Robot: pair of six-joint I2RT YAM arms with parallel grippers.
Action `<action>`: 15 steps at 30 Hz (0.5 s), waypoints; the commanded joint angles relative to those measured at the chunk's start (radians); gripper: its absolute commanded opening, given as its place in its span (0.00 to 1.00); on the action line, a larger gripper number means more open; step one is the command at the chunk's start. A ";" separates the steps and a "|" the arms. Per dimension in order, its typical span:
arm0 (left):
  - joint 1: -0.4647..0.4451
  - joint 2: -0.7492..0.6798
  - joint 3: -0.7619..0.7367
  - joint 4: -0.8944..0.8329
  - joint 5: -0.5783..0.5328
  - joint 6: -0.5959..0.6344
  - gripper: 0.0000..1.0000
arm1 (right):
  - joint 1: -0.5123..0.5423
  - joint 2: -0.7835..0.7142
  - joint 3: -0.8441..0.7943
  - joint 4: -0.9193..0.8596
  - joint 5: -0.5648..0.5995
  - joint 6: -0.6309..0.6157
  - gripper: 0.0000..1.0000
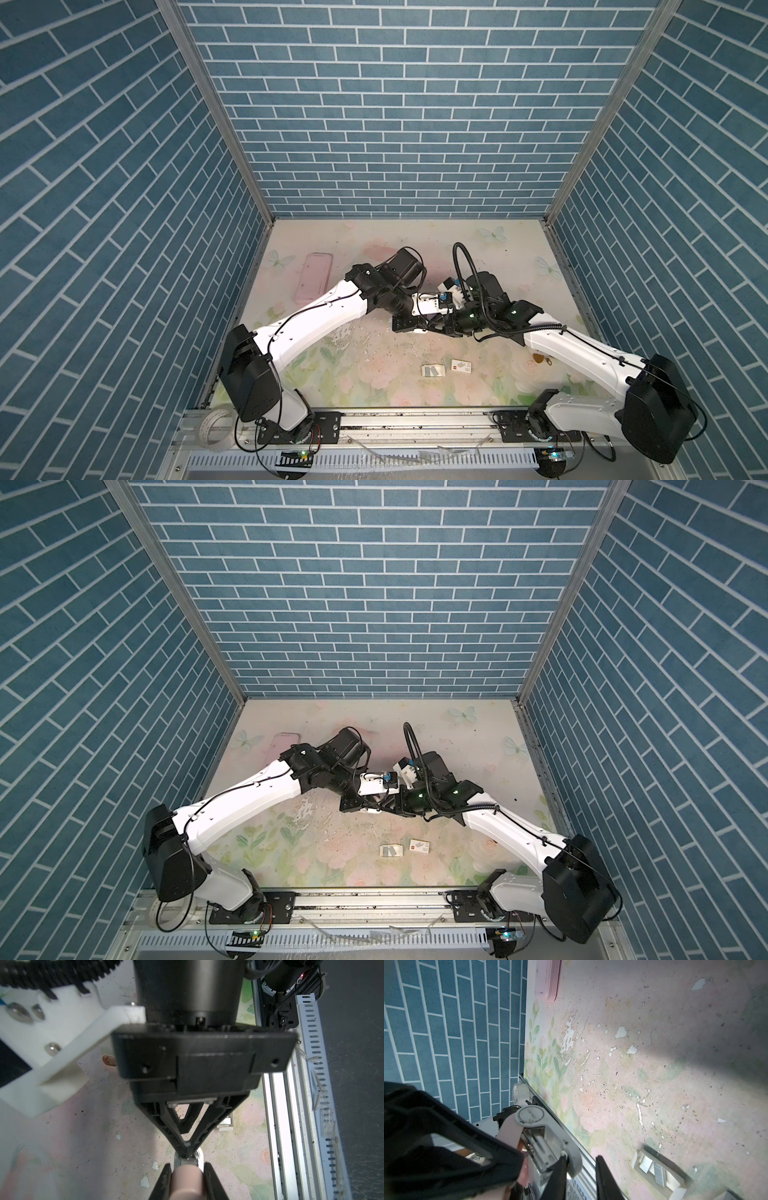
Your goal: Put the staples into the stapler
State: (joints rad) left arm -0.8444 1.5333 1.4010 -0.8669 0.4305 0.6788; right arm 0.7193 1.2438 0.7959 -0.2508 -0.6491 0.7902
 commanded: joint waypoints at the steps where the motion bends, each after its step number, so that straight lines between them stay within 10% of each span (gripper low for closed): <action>1: 0.008 -0.001 0.035 0.018 0.029 -0.019 0.00 | 0.012 0.003 0.006 0.021 0.002 0.025 0.24; 15: 0.033 0.017 0.107 0.051 0.099 -0.109 0.00 | 0.019 -0.006 -0.055 0.181 0.017 0.089 0.19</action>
State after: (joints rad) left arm -0.8192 1.5341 1.4715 -0.8562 0.4889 0.5995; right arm 0.7246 1.2438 0.7525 -0.1261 -0.6388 0.8474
